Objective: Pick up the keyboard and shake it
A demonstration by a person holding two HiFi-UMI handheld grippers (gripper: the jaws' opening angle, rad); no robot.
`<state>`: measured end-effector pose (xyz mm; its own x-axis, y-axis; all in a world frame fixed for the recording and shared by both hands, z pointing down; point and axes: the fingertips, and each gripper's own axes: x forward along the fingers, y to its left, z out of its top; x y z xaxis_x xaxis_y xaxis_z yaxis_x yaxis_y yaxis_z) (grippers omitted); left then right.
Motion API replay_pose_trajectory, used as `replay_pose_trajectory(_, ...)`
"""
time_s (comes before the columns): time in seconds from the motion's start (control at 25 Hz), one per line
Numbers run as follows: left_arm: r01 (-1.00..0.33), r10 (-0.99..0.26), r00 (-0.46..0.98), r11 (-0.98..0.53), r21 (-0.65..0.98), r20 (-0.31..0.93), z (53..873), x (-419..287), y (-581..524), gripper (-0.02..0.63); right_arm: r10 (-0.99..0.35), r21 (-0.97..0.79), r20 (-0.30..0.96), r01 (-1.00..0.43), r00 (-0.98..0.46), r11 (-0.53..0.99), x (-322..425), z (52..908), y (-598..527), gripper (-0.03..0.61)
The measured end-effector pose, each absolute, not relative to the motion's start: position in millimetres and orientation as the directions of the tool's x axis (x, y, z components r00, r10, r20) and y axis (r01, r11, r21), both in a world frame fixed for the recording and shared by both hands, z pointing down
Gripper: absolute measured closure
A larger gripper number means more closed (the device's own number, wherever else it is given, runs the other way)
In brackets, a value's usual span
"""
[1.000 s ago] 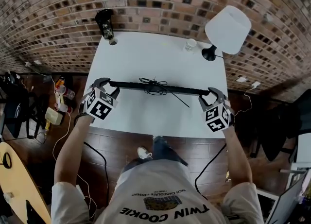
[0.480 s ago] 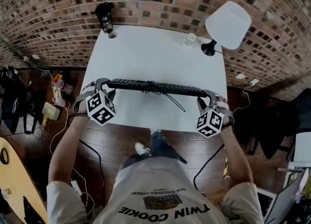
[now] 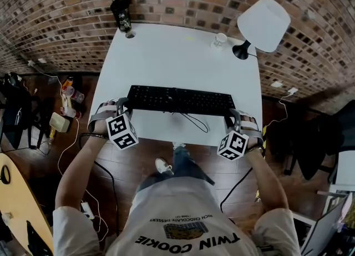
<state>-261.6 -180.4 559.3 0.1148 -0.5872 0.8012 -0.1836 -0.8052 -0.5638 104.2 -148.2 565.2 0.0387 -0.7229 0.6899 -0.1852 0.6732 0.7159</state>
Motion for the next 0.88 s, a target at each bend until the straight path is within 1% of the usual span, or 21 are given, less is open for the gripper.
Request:
replay_pose_trajectory(0.36, -0.164, -0.614, 0.071, -0.784, -0.598, 0.786, 573, -264, -176, 0.469, -0.738, 0.739, 0.671, -0.156, 0.076, 0.655, 104, 580, -143, 0.453)
replay_pose_trajectory(0.48, -0.148, -0.582, 0.057, -0.809, -0.569, 0.811, 584, -265, -168, 0.465, -0.694, 0.695, 0.717, -0.154, 0.072, 0.702, 103, 593, -134, 0.453)
replay_pose_trajectory(0.52, -0.151, -0.567, 0.056, -0.818, -0.555, 0.821, 587, -265, -165, 0.472, -0.68, 0.681, 0.73, -0.151, 0.071, 0.716, 103, 597, -131, 0.451)
replay_pose_trajectory(0.76, -0.194, -0.549, 0.052, -0.825, -0.531, 0.834, 591, -264, -162, 0.477, -0.648, 0.648, 0.759, -0.181, 0.064, 0.74, 106, 600, -128, 0.453)
replay_pose_trajectory(0.88, -0.275, -0.543, 0.053, -0.814, -0.511, 0.838, 588, -265, -160, 0.483, -0.591, 0.584, 0.806, -0.22, 0.04, 0.781, 103, 603, -125, 0.451)
